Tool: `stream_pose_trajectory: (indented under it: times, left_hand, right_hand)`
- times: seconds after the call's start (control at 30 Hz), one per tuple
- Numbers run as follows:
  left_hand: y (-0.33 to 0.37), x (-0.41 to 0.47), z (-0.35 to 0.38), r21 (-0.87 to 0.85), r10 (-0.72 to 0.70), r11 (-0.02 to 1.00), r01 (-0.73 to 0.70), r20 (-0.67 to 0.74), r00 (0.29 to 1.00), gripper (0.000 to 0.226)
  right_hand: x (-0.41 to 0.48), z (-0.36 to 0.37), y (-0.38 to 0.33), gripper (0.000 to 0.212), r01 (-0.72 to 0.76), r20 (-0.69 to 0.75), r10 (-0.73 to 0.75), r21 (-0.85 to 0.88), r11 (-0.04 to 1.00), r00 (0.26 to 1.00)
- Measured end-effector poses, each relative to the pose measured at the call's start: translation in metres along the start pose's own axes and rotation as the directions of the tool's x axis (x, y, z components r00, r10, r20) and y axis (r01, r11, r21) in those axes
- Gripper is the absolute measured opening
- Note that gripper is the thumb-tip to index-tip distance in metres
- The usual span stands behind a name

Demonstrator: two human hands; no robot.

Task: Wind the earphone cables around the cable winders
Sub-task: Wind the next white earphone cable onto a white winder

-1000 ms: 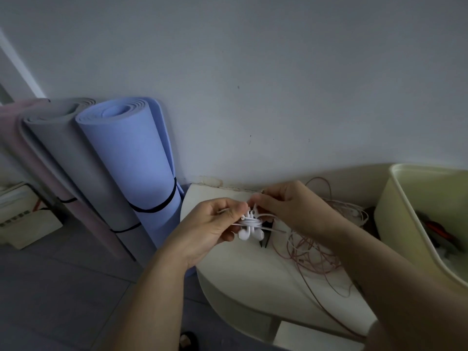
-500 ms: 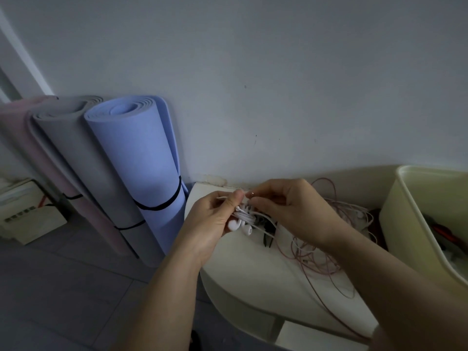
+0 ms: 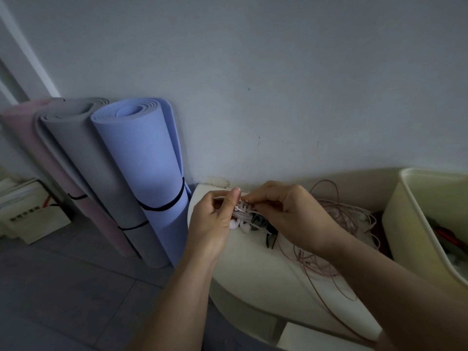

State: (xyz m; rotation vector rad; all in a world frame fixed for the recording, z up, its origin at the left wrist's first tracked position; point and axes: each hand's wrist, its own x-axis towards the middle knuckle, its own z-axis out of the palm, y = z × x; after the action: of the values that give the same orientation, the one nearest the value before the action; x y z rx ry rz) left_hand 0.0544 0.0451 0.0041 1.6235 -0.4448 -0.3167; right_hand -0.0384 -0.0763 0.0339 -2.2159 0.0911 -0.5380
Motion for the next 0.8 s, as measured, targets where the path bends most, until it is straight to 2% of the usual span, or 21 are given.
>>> stream_pose_trajectory:
  times: [0.2, 0.33, 0.43, 0.53, 0.63, 0.8]
  left_hand:
    - [-0.001, 0.000, 0.006, -0.045, -0.039, 0.998, 0.038, -0.013, 0.999, 0.052]
    - [0.000, 0.007, 0.014, -0.219, -0.138, 0.967, 0.131, -0.017, 0.990, 0.067]
    - [0.003, 0.008, 0.020, -0.281, -0.169, 0.945, 0.167, 0.015, 0.985, 0.066]
    - [0.008, 0.007, 0.023, -0.308, -0.187, 0.933, 0.185, 0.025, 0.982, 0.060]
    - [0.013, -0.001, 0.030, -0.358, -0.185, 0.912, 0.198, 0.071, 0.980, 0.041]
    - [0.020, -0.018, 0.048, -0.352, -0.161, 0.914, 0.202, 0.141, 0.977, 0.020]
  right_hand:
    - [-0.003, 0.004, 0.001, 0.026, -0.043, -0.024, 0.044, 0.051, 0.998, 0.999]
    - [-0.003, 0.004, 0.000, 0.028, -0.130, -0.138, 0.164, 0.228, 0.965, 0.977]
    - [-0.003, -0.004, -0.001, 0.026, -0.178, -0.109, 0.221, 0.310, 0.934, 0.969]
    - [-0.009, -0.012, 0.001, 0.028, -0.146, -0.133, 0.163, 0.132, 0.980, 0.978]
    - [-0.017, -0.022, 0.001, 0.026, -0.112, -0.142, 0.099, -0.092, 0.989, 0.985]
    - [-0.032, -0.043, 0.003, 0.019, -0.147, -0.164, 0.113, -0.212, 0.966, 0.980]
